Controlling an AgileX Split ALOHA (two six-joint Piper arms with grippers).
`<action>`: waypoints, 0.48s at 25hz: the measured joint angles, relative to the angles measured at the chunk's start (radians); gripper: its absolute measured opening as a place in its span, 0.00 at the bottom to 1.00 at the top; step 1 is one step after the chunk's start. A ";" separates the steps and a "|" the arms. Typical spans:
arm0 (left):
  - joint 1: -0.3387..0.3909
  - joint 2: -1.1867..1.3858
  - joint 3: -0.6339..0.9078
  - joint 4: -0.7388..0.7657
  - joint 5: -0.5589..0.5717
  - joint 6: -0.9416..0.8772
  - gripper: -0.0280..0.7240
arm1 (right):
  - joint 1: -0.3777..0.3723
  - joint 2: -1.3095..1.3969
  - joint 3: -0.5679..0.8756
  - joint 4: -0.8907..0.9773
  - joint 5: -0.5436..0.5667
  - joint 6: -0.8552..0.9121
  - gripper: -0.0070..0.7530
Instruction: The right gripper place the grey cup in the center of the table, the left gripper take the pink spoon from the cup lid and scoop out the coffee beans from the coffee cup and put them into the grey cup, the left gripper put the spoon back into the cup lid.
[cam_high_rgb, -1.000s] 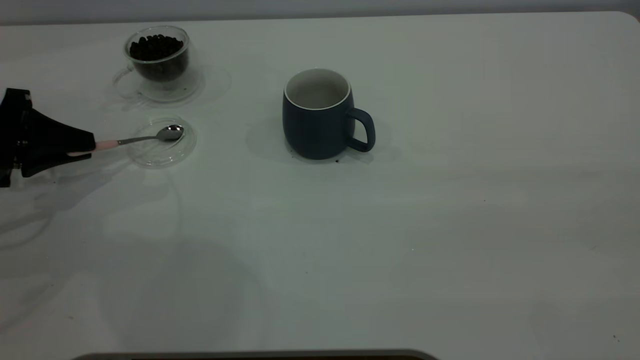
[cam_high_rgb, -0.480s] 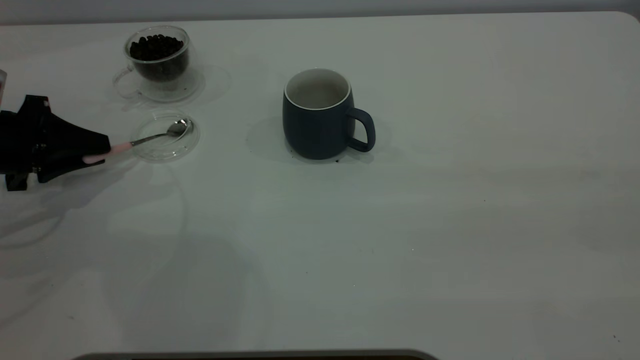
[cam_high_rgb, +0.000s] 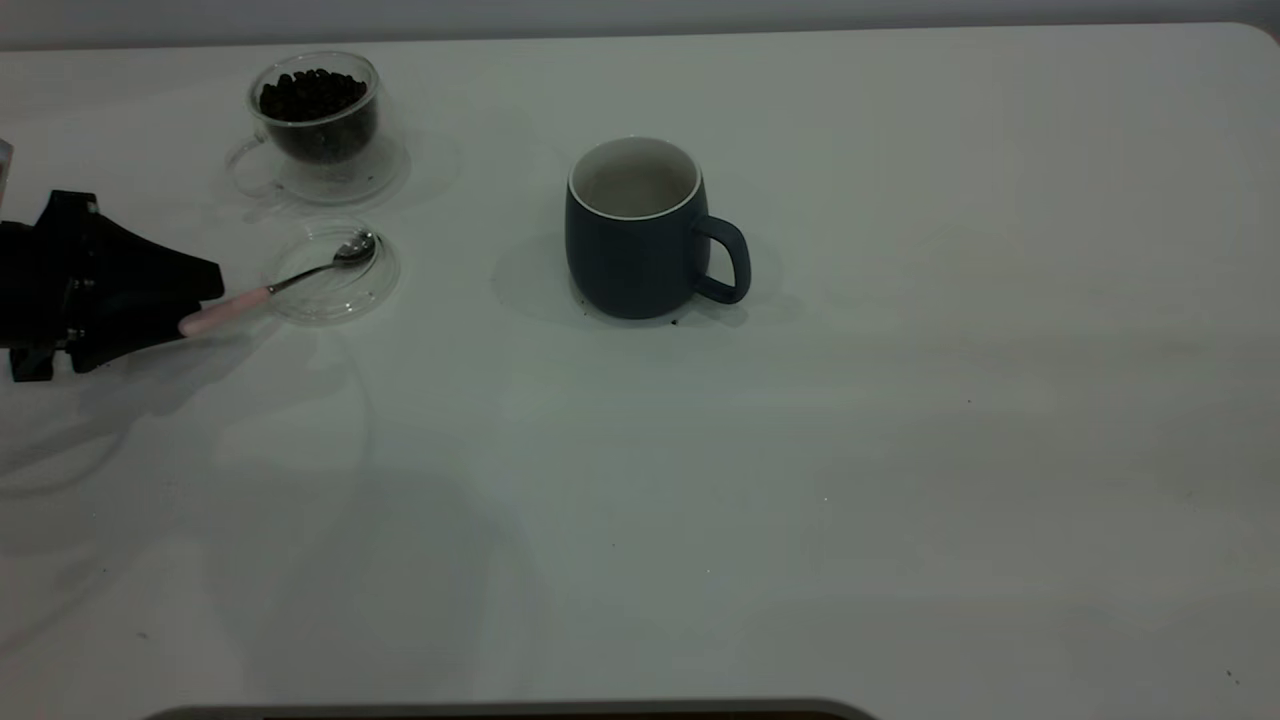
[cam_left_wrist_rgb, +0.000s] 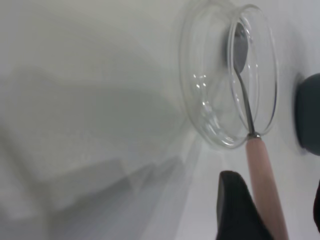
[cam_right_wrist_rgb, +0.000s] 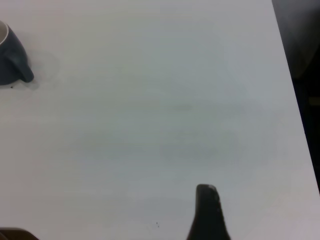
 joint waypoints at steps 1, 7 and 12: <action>0.002 0.000 0.000 0.000 -0.006 0.000 0.61 | 0.000 0.000 0.000 0.000 0.000 0.000 0.79; 0.032 -0.091 0.000 0.066 -0.053 -0.051 0.62 | 0.000 0.000 0.000 0.000 0.000 0.000 0.79; 0.030 -0.268 0.000 0.180 -0.112 -0.155 0.62 | 0.000 0.000 0.000 0.000 0.000 0.000 0.79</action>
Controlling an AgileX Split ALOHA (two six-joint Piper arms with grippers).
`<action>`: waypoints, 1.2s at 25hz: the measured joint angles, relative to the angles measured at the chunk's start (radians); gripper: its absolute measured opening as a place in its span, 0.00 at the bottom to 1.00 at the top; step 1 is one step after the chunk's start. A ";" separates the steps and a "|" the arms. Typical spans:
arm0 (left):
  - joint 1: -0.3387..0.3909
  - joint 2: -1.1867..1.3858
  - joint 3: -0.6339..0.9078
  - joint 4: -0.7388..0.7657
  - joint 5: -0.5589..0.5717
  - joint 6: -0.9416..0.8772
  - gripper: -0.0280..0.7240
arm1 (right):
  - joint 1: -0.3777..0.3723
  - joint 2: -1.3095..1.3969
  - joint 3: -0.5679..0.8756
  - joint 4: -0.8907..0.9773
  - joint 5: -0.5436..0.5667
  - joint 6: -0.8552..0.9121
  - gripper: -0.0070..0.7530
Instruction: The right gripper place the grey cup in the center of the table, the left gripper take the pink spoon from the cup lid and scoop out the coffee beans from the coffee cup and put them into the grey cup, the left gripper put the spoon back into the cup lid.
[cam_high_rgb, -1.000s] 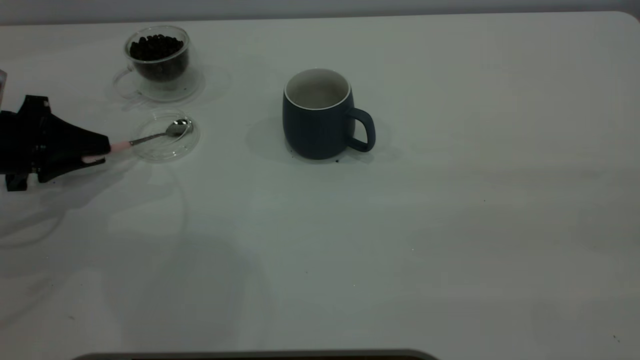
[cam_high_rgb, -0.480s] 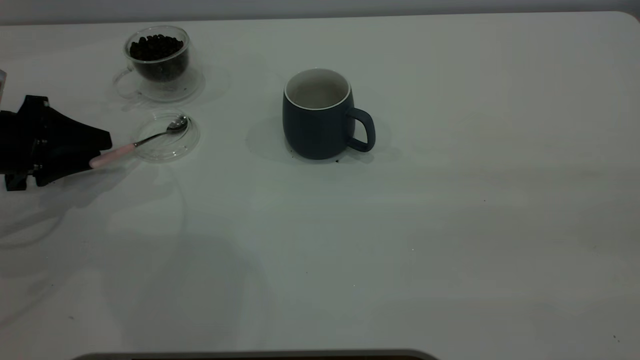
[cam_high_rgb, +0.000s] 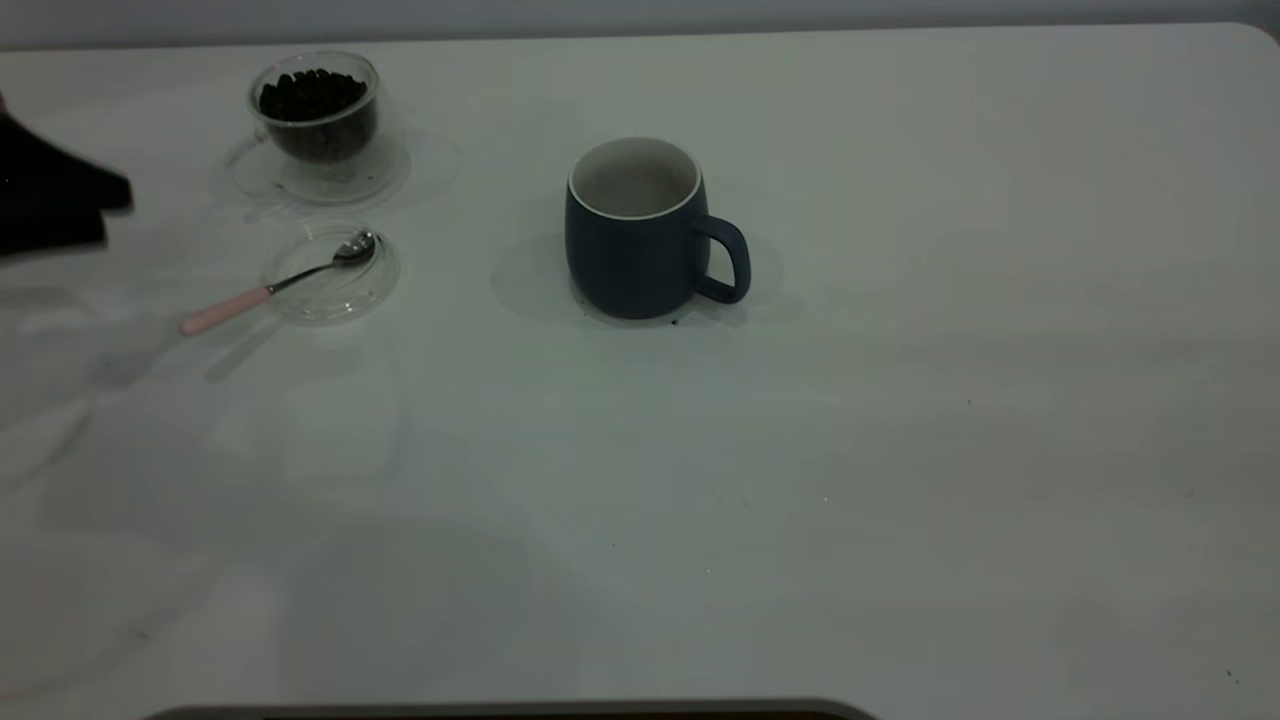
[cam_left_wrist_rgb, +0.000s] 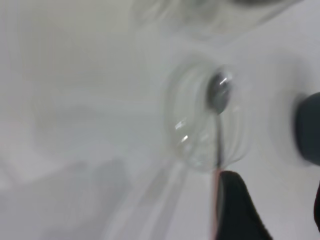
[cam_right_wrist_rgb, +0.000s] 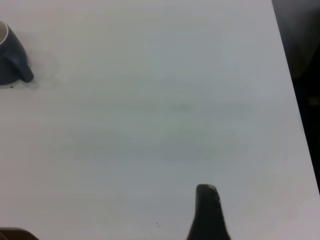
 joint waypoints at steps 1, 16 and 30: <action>-0.008 -0.044 0.000 0.025 -0.010 -0.030 0.62 | 0.000 0.000 0.000 0.000 0.000 0.000 0.79; -0.313 -0.509 -0.091 0.796 -0.026 -0.943 0.62 | 0.000 0.000 0.000 0.000 0.000 0.000 0.79; -0.602 -0.760 -0.283 1.682 0.433 -1.834 0.62 | 0.000 0.000 0.000 0.000 0.000 -0.001 0.79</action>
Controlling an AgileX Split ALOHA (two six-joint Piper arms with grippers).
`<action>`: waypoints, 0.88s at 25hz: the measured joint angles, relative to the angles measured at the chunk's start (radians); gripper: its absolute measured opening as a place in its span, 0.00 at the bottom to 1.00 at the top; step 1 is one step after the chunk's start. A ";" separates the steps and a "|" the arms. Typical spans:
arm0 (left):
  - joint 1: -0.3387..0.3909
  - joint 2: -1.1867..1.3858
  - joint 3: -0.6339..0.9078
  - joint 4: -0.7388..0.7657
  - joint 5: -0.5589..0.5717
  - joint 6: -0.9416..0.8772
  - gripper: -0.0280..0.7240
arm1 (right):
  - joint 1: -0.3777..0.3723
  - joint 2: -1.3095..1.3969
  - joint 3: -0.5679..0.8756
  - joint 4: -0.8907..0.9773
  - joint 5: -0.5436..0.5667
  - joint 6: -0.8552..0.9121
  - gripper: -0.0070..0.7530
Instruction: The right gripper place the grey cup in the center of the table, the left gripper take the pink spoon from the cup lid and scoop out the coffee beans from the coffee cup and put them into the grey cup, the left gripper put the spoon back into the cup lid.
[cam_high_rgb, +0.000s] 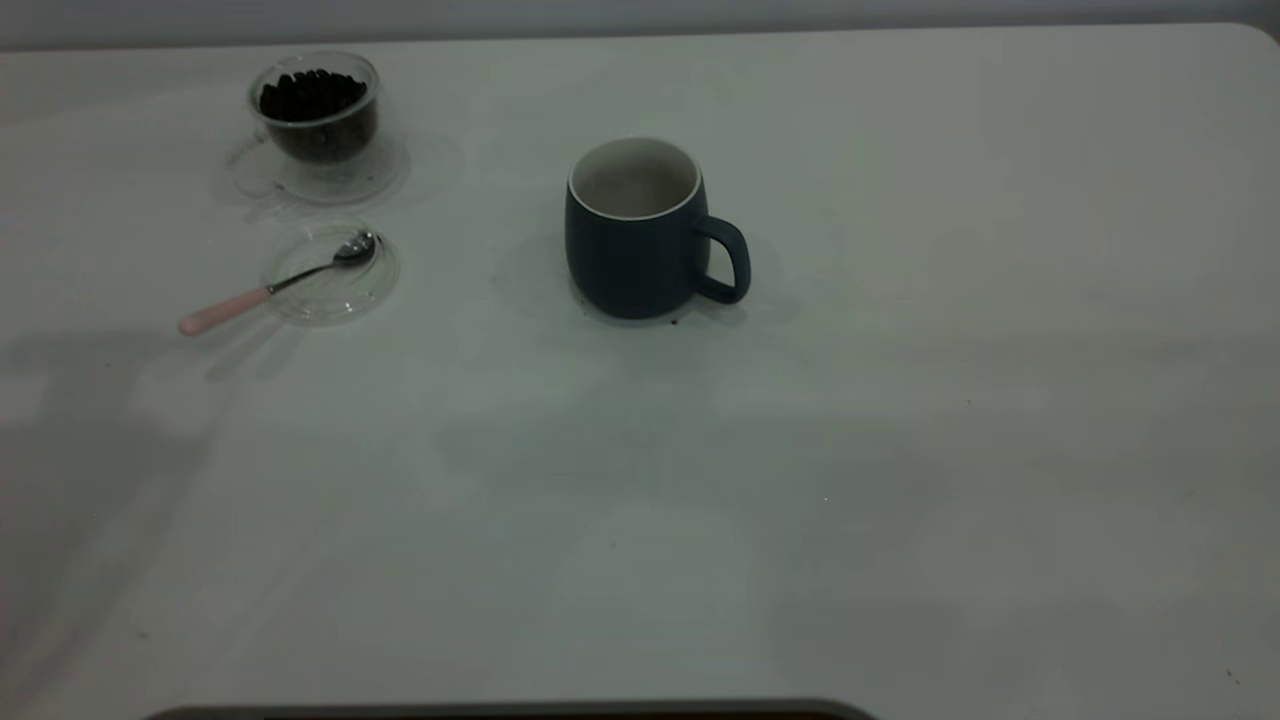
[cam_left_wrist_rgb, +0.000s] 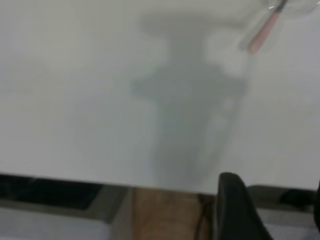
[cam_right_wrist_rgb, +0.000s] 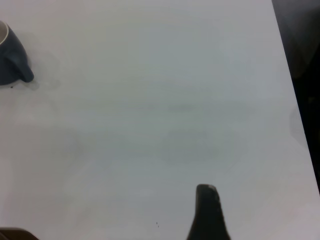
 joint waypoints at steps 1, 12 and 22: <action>-0.013 -0.014 0.000 0.009 0.002 -0.001 0.62 | 0.000 0.000 0.000 0.000 0.000 0.000 0.79; -0.076 -0.179 0.070 -0.083 0.002 0.098 0.62 | 0.000 0.000 0.000 0.000 0.000 0.001 0.79; -0.076 -0.547 0.231 -0.170 0.002 0.225 0.62 | 0.000 0.000 0.000 0.000 0.000 0.001 0.79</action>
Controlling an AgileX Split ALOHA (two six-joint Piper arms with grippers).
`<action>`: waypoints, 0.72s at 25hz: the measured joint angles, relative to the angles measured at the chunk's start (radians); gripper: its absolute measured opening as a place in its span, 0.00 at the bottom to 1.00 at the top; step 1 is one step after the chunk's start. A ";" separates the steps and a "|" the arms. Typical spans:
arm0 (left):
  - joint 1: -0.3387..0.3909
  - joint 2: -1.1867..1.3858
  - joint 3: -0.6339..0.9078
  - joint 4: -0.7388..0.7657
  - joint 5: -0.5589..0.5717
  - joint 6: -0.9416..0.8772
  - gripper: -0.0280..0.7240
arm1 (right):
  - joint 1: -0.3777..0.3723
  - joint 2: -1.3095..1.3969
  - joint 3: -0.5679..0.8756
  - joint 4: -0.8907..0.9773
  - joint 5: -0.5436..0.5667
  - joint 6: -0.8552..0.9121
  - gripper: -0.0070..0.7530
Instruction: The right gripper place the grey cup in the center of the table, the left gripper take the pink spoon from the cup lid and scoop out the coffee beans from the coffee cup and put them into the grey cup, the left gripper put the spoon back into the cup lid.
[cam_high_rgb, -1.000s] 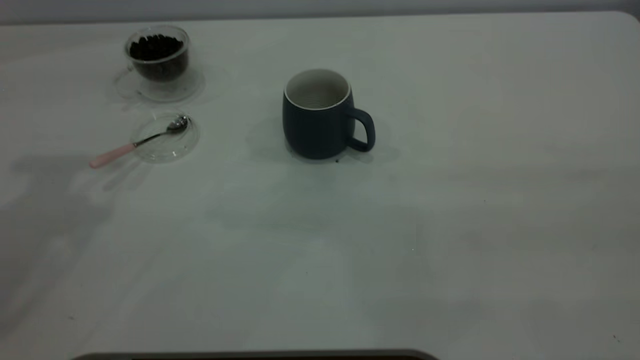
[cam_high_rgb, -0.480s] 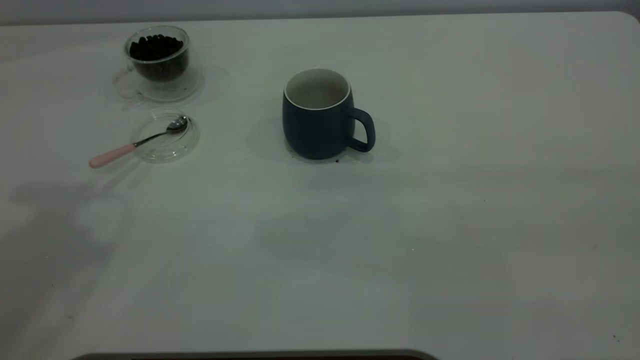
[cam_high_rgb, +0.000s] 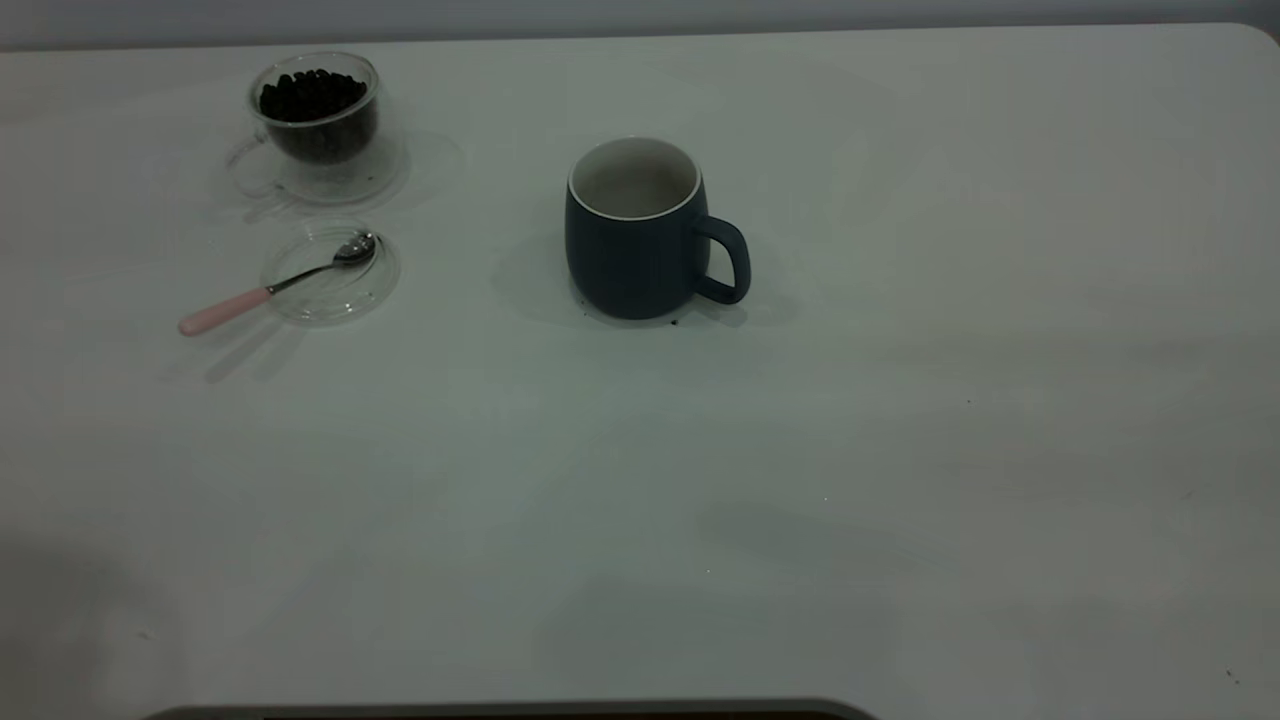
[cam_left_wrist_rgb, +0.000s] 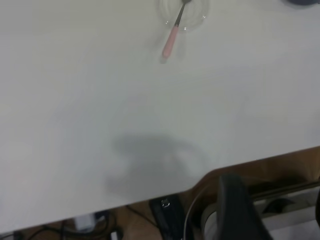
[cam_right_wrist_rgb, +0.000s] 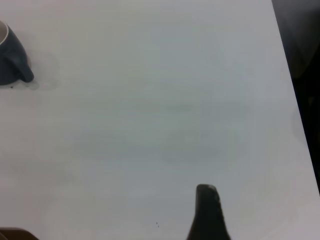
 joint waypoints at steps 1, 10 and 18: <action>0.000 -0.049 0.031 0.000 0.000 -0.008 0.62 | 0.000 0.000 0.000 0.000 0.000 0.000 0.79; 0.031 -0.479 0.331 -0.002 0.000 -0.022 0.62 | 0.000 0.000 0.000 0.000 0.000 0.000 0.79; 0.188 -0.730 0.479 0.002 -0.004 -0.021 0.62 | 0.000 0.000 0.000 0.000 0.000 0.000 0.79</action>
